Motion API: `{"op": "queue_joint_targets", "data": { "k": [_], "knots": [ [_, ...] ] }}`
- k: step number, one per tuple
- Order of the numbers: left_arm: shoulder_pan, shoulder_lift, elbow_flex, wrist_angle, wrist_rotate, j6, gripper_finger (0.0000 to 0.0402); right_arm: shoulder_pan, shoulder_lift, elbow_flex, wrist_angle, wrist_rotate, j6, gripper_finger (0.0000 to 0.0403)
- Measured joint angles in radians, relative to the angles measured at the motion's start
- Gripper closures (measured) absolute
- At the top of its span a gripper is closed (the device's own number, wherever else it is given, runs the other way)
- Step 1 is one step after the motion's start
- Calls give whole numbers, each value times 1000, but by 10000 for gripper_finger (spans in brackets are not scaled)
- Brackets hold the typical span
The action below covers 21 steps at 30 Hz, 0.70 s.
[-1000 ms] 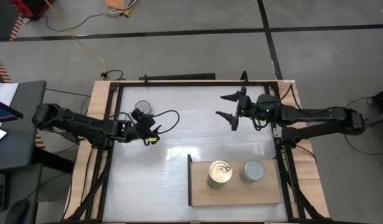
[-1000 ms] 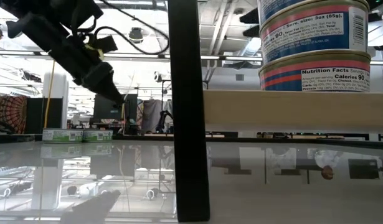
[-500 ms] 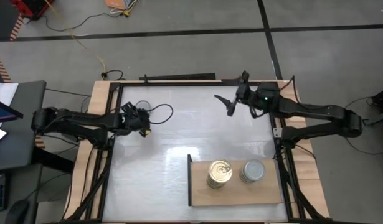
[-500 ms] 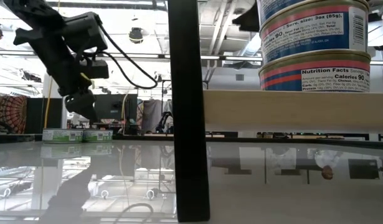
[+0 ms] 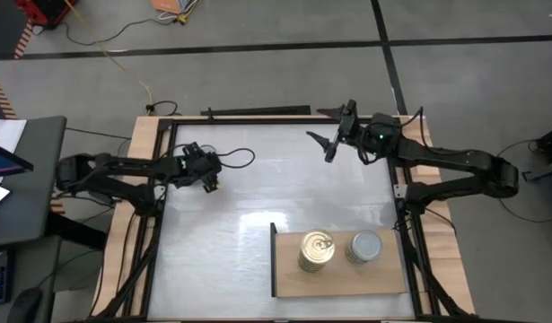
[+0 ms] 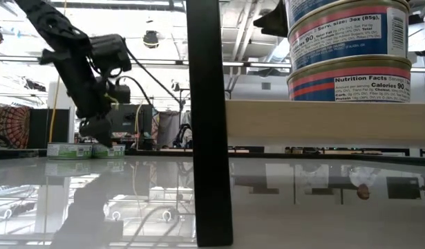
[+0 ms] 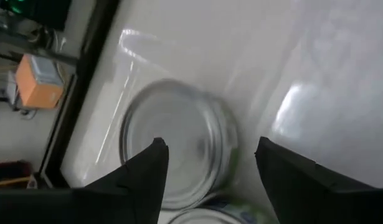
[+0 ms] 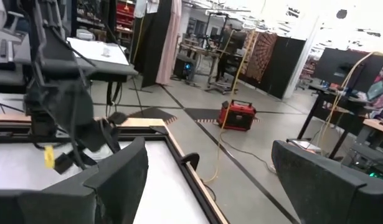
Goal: Stack canned seafood by type on shelf
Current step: Stack the green tuna can on top of the green tuna can on the shelf
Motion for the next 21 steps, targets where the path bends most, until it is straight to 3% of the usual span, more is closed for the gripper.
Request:
{"op": "queue_joint_targets", "data": {
  "k": [6,17,21],
  "knots": [
    [39,112,0,12,-2,30,199,0,0,0,0,-3,6,39],
    [-59,153,5,23,-26,-57,385,0,0,0,-1,-4,8,39],
    [-81,153,3,19,78,-111,396,-1,0,0,-1,-5,9,39]
  ]
}}
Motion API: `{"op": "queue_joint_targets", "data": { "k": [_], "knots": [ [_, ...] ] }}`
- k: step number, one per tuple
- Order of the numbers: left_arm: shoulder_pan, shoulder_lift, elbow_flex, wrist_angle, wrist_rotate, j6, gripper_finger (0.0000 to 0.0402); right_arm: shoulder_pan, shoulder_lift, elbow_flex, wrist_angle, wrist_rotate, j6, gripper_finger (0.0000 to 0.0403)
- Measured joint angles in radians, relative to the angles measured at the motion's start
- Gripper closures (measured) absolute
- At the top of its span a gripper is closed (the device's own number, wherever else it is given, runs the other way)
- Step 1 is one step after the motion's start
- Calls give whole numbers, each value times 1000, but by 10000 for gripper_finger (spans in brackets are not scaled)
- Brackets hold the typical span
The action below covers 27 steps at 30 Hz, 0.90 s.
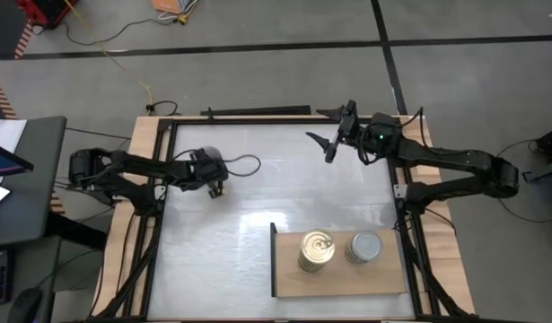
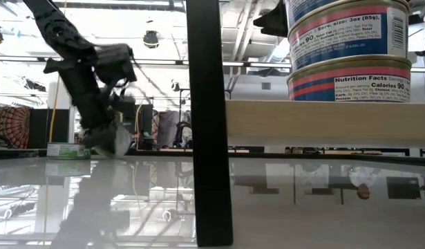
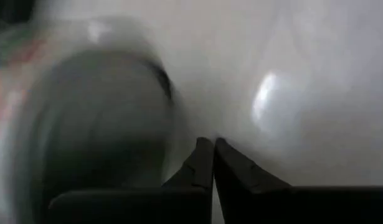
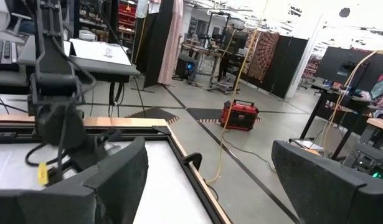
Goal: Stack canned seafood by type on shelf
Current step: Stack the green tuna can on top of the green tuna can on the shelf
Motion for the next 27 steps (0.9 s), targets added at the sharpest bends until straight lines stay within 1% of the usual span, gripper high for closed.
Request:
{"op": "queue_joint_targets", "data": {
  "k": [3,9,12,16,18,21,27],
  "knots": [
    [-7,0,6,-8,65,-44,397,0,0,0,0,-1,1,39],
    [-59,-6,46,-67,113,-120,400,1,0,0,10,-3,18,39],
    [-92,-4,85,-126,123,-134,401,0,0,0,10,-14,18,39],
    [-136,-6,171,-238,116,-151,401,0,0,0,11,-21,18,39],
    [-156,-6,213,-295,70,-154,401,0,0,0,11,-22,18,39],
    [-175,-6,252,-308,-31,-132,401,0,0,0,8,-22,11,39],
    [-178,-6,259,-313,-173,-84,401,0,0,0,1,-22,10,39]
  ]
}}
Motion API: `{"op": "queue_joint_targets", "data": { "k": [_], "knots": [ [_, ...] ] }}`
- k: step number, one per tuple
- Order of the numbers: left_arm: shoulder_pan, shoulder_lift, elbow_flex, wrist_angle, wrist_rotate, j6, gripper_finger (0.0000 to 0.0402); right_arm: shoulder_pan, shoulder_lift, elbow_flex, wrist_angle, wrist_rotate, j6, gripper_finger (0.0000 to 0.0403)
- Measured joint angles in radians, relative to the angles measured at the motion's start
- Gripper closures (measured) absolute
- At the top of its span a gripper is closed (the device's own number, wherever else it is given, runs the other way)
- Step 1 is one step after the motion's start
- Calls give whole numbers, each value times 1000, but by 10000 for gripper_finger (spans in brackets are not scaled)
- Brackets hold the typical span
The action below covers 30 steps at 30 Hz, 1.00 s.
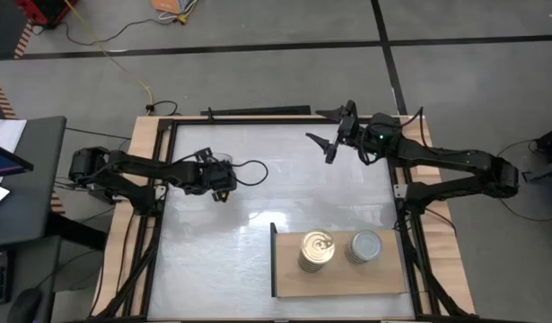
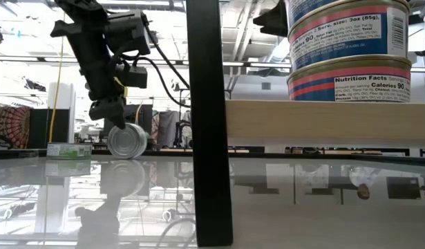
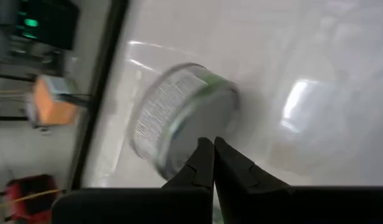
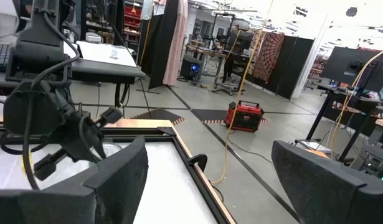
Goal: Stack canned seafood by type on shelf
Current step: Stack the green tuna can on top of the green tuna can on the shelf
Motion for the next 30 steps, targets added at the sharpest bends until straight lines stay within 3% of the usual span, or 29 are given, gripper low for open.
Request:
{"op": "queue_joint_targets", "data": {
  "k": [4,9,13,22,26,30],
  "knots": [
    [-16,-12,13,1,-20,14,401,0,0,0,-3,0,0,39],
    [-2,-33,59,6,72,50,383,0,0,0,-3,0,-3,39],
    [46,-34,131,-40,184,67,318,0,0,0,-2,0,-3,39],
    [171,-16,214,-48,290,241,141,0,0,0,-29,-26,-3,39],
    [245,34,214,-61,364,336,106,0,0,0,-39,-27,-7,39],
    [311,99,214,-73,394,435,103,0,0,0,-41,-29,-8,39]
  ]
}}
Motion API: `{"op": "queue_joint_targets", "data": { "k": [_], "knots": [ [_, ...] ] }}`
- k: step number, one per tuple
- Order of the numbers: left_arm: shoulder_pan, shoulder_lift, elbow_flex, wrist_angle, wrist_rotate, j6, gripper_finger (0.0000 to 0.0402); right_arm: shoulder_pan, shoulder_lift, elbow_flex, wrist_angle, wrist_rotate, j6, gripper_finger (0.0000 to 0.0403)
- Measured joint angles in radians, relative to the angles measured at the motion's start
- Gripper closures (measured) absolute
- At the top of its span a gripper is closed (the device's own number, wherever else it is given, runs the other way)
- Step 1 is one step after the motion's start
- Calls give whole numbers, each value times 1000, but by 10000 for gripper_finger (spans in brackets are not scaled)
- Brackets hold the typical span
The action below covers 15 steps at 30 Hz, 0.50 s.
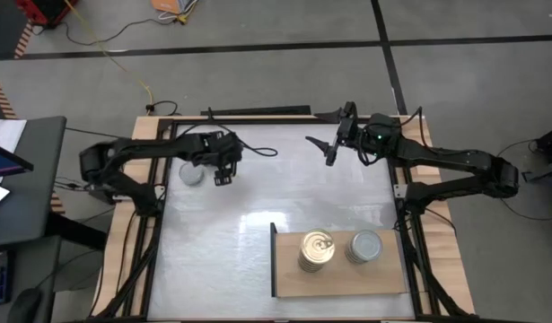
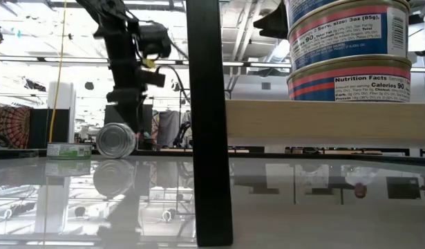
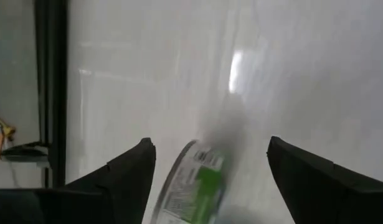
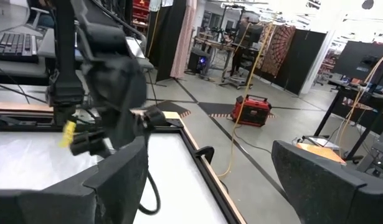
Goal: Stack canned seafood by type on shelf
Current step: Stack the green tuna can on top of the green tuna can on the shelf
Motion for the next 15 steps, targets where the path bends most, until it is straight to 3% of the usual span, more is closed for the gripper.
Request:
{"op": "queue_joint_targets", "data": {
  "k": [8,11,15],
  "knots": [
    [67,103,0,-130,-19,122,131,-2,0,0,1,-2,-7,39],
    [44,113,0,-134,-31,158,170,-9,0,0,3,-2,-9,39],
    [-13,112,0,-134,-96,201,258,-21,0,0,18,-2,16,40]
  ]
}}
